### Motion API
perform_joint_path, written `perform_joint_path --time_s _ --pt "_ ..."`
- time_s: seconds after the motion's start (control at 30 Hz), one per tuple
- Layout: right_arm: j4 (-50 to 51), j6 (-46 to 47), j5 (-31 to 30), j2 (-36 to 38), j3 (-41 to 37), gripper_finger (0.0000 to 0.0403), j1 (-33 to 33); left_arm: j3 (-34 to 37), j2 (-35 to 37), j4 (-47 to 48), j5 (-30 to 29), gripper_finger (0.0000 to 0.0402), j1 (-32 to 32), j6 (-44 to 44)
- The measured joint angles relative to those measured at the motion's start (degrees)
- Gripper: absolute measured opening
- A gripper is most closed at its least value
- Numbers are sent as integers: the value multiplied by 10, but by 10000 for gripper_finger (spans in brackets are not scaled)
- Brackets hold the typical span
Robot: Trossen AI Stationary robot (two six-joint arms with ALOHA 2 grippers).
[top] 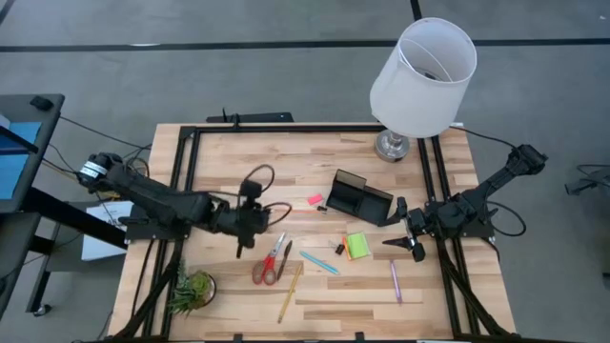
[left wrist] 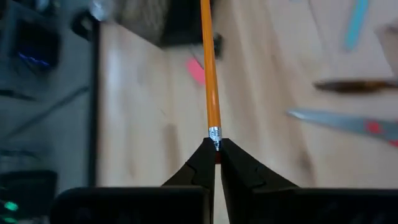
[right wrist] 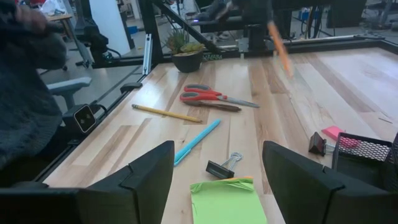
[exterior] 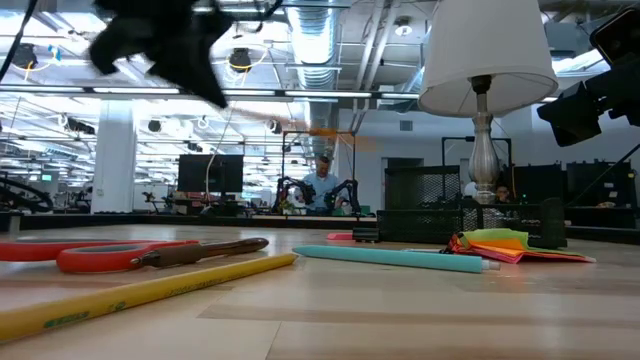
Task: Pick and place office supplies into organizer
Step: Put the orange pencil into the desk organizer
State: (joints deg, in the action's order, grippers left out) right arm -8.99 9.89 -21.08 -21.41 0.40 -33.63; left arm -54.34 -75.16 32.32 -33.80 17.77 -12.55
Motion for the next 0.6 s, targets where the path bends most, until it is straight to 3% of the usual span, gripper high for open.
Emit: perform_joint_path --time_s 0.23,0.4,0.6 --pt "0 -7 0 0 0 240 0 -82 0 -2 -15 0 -77 -207" --pt "0 -28 -16 0 0 240 0 -95 1 -45 -12 0 -129 -364" --pt "0 -30 -49 0 0 240 0 -96 -24 -104 49 0 -178 -502"
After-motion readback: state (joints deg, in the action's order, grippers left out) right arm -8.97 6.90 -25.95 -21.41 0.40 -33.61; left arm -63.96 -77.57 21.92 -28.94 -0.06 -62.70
